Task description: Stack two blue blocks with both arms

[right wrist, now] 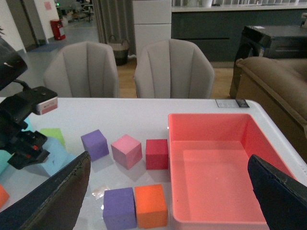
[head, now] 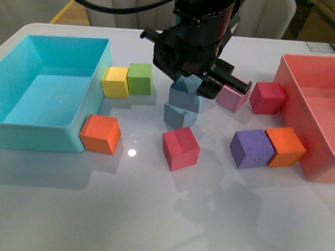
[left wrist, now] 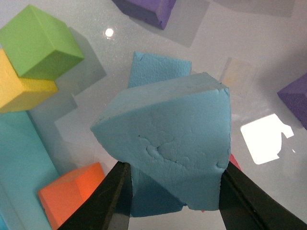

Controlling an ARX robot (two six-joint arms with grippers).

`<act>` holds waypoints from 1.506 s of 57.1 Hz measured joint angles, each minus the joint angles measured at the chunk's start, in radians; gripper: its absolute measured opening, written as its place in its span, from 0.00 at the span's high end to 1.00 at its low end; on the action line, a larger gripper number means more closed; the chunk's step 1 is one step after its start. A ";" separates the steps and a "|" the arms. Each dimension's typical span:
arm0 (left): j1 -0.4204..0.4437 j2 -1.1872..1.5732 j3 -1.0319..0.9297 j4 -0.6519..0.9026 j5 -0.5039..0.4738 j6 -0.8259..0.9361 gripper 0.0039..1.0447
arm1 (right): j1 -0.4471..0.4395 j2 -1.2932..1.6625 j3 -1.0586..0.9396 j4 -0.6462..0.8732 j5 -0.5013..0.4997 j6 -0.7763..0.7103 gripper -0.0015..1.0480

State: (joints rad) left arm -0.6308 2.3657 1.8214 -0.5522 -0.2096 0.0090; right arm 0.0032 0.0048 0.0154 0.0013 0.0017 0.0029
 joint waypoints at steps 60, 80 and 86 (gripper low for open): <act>0.029 0.216 0.249 -0.085 -0.003 0.102 0.50 | 0.000 0.000 0.000 0.000 0.000 0.000 0.09; 0.042 0.217 0.241 -0.059 0.000 0.121 0.09 | 0.000 0.000 0.000 0.000 0.000 0.000 0.09; 0.049 0.189 0.193 -0.036 0.001 0.126 0.08 | 0.000 0.000 0.000 0.000 0.000 0.000 0.09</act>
State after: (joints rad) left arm -0.5816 2.5546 2.0148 -0.5880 -0.2089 0.1349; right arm 0.0032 0.0048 0.0154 0.0013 0.0017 0.0029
